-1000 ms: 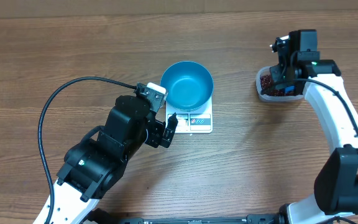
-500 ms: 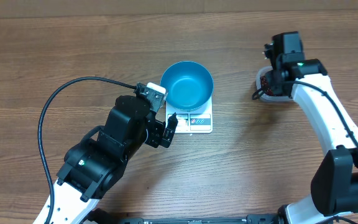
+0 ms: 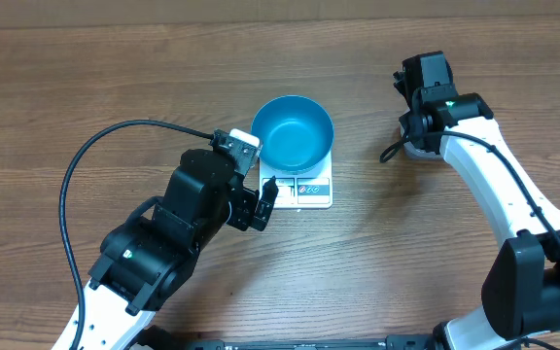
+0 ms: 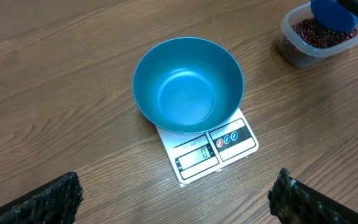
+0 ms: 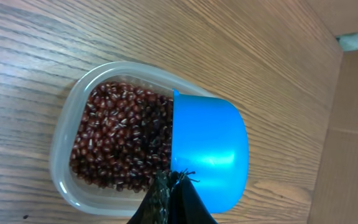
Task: Scoop item into bowl and weigh 150g on scale
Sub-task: 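Lower the blue scoop into the red beans with the right gripper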
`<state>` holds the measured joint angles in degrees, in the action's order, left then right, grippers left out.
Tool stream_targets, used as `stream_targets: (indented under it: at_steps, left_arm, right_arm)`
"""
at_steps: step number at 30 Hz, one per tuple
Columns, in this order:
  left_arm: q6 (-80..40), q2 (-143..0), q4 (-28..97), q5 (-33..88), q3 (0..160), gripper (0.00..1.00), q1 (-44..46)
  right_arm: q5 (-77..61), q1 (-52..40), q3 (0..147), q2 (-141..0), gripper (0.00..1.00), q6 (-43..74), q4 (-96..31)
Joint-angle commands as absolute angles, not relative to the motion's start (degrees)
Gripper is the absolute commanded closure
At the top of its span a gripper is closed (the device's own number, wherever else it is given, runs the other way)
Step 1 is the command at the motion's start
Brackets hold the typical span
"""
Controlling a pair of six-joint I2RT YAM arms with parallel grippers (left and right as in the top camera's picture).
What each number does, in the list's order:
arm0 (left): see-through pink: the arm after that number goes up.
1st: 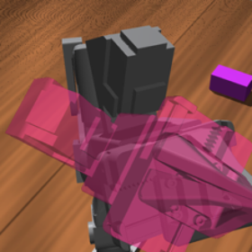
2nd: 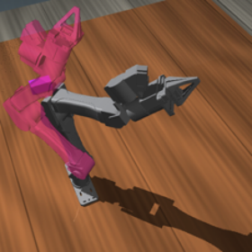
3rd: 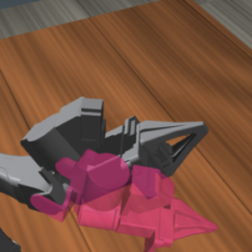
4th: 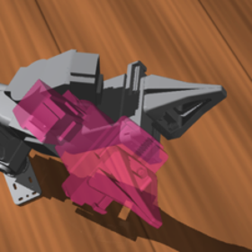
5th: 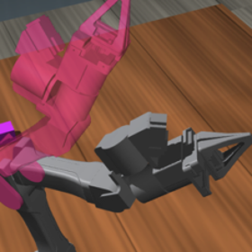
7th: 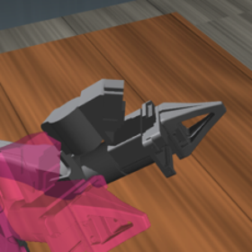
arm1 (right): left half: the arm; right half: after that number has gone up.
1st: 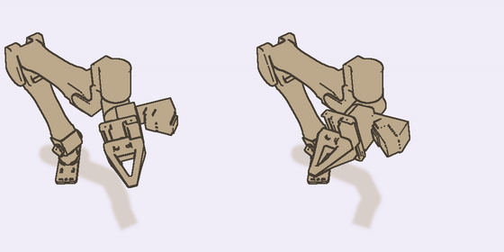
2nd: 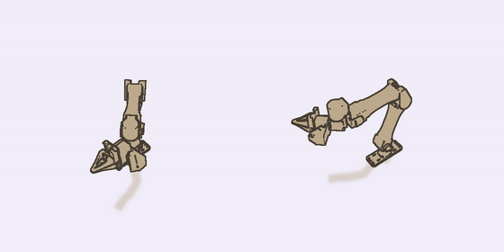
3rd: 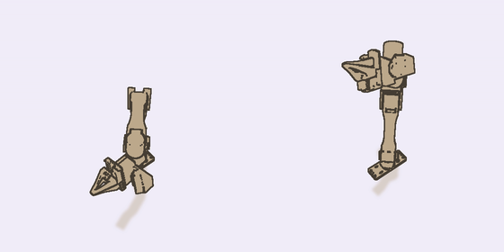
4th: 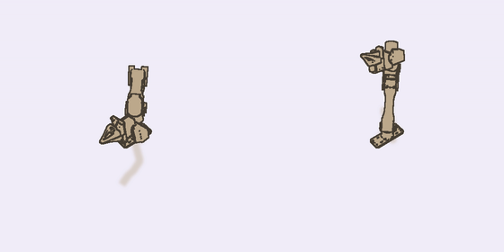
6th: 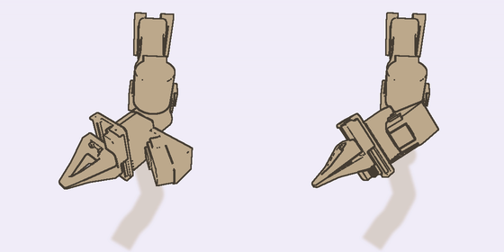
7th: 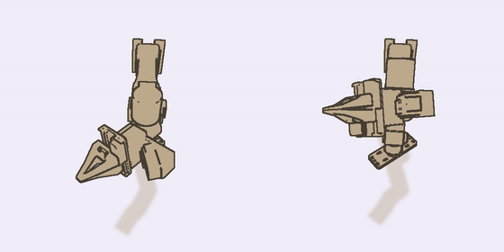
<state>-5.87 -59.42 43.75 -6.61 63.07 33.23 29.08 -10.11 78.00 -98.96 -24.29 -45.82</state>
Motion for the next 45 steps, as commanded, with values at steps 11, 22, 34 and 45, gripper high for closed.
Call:
stream_targets:
  at_steps: [11, 22, 34, 45]
  left_arm:
    - [-6.4, -59.2, 43.5, -6.1, 63.3, 0.0, 33.0]
    - [-6.4, -59.2, 43.5, -6.1, 63.3, 0.0, 33.0]
    - [-6.4, -59.2, 43.5, -6.1, 63.3, 0.01, 33.0]
    - [-6.4, -59.2, 43.5, -6.1, 63.3, 0.01, 33.0]
  right_arm:
    - [32.0, -9.7, 79.5, -99.2, 0.96, -26.0, -45.0]
    - [31.6, -6.9, 79.5, -99.2, 0.96, -26.5, -45.1]
    - [26.8, -6.7, 76.8, -99.3, 0.96, -23.6, -45.4]
    - [23.7, -6.7, 76.8, -101.3, 0.96, -20.8, -46.9]
